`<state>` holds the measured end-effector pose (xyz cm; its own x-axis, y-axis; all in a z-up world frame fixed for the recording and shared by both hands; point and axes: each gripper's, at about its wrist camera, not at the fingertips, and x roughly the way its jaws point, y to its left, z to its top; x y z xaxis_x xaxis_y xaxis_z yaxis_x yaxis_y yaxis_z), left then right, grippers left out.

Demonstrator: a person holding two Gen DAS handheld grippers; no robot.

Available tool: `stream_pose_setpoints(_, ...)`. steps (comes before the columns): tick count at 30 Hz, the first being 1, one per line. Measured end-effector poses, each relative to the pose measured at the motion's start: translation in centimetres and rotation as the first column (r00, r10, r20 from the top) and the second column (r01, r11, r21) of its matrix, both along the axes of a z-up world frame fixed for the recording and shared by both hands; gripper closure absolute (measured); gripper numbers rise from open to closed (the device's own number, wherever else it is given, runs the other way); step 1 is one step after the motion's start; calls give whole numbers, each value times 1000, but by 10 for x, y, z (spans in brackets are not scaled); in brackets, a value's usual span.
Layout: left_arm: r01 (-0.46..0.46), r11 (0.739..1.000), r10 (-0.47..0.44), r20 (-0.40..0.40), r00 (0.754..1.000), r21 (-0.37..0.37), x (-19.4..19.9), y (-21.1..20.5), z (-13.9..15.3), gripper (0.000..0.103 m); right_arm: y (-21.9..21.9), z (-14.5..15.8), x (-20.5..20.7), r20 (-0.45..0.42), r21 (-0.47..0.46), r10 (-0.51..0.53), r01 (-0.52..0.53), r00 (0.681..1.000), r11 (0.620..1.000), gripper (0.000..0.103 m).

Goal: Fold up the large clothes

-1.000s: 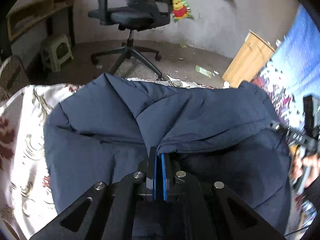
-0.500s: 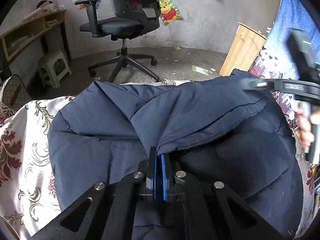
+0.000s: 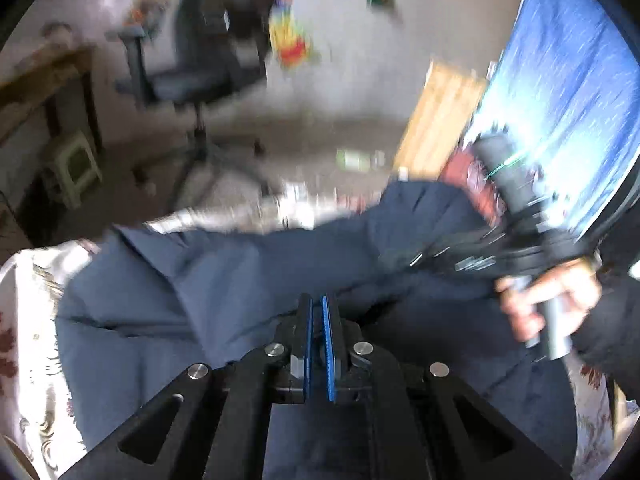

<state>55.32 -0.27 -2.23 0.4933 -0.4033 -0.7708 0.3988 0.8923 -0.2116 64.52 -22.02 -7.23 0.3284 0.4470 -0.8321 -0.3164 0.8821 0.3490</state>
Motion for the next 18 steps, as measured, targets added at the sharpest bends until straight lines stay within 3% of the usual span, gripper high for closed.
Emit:
stream_pose_setpoints(2, 17, 999, -13, -92, 996, 44, 19, -3, -16, 99, -6, 6, 0, 8, -96, 7, -6, 1000, 995, 103)
stream_pose_setpoints(4, 28, 997, -18, -133, 991, 70, 31, -3, -23, 101, -14, 9, 4, -3, -154, 15, -15, 1000, 988, 103)
stream_pose_setpoints(9, 31, 991, 0, -232, 973, 130, 64, -12, -43, 100, -4, -8, 29, -73, -204, 28, -42, 997, 978, 103)
stream_pose_setpoints(11, 36, 987, 5, -252, 968, 155, 74, -18, -57, 100, 10, -24, 36, -60, -258, 41, -55, 997, 965, 103)
stream_pose_setpoints(13, 22, 990, 15, -263, 965, 136, 80, -17, -64, 99, 16, -30, 37, -25, -269, 38, -43, 999, 962, 103)
stream_pose_setpoints(18, -7, 998, 19, -193, 981, 65, 62, -10, -70, 99, 0, -26, 20, 42, -173, -20, 27, 999, 985, 103)
